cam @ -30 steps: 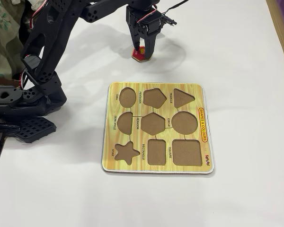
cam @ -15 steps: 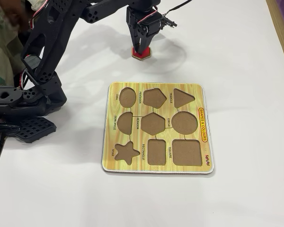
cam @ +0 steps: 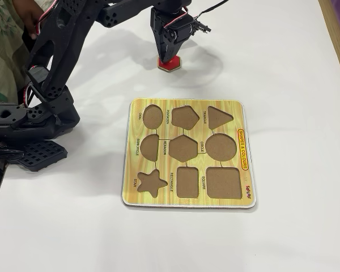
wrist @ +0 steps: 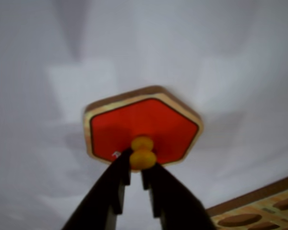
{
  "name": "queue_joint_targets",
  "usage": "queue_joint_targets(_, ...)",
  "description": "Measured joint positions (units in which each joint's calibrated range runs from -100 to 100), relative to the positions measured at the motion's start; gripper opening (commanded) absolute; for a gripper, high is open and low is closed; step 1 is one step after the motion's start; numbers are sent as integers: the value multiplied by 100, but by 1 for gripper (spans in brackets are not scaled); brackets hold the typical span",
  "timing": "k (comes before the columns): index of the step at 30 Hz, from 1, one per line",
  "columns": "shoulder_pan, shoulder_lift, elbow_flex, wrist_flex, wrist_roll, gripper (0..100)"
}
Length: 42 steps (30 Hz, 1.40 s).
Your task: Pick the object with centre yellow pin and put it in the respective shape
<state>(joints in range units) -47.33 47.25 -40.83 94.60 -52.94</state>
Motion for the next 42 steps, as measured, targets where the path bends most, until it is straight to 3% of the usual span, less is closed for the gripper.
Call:
queue_joint_targets(13,-19,0,0,-523,0,11)
queue_joint_targets(42,-19,180,324,-531,-5,11)
